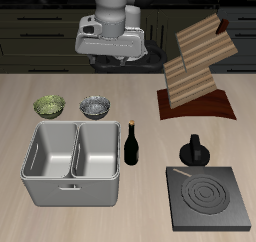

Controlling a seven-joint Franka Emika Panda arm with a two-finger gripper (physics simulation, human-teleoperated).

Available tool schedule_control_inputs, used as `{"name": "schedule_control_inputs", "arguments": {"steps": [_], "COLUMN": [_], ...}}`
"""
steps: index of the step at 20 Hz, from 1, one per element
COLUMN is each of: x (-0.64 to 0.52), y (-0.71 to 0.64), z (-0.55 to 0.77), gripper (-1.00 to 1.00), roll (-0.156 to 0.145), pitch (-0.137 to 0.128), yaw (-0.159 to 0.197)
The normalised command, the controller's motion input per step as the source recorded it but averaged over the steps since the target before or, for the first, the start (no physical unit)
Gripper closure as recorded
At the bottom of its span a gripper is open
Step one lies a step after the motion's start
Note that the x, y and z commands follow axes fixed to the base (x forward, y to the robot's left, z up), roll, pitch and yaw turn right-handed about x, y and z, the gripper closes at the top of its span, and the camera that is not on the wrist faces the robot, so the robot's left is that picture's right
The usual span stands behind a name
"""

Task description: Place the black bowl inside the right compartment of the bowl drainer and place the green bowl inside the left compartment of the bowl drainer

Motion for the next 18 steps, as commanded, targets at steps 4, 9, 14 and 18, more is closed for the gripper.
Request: {"name": "schedule_control_inputs", "arguments": {"steps": [4,9,14,18], "x": [0.01,-0.01,0.0,-0.01], "y": [-0.09,-0.01,0.06,0.1], "z": [-0.23,-0.18,-0.18,-0.2], "gripper": [-1.0,-1.0,-1.0,-1.0], "roll": [-0.009,0.004,0.003,-0.004], "pitch": [0.018,-0.003,0.007,-0.024], "yaw": [-0.016,-0.017,-0.007,0.014]}}
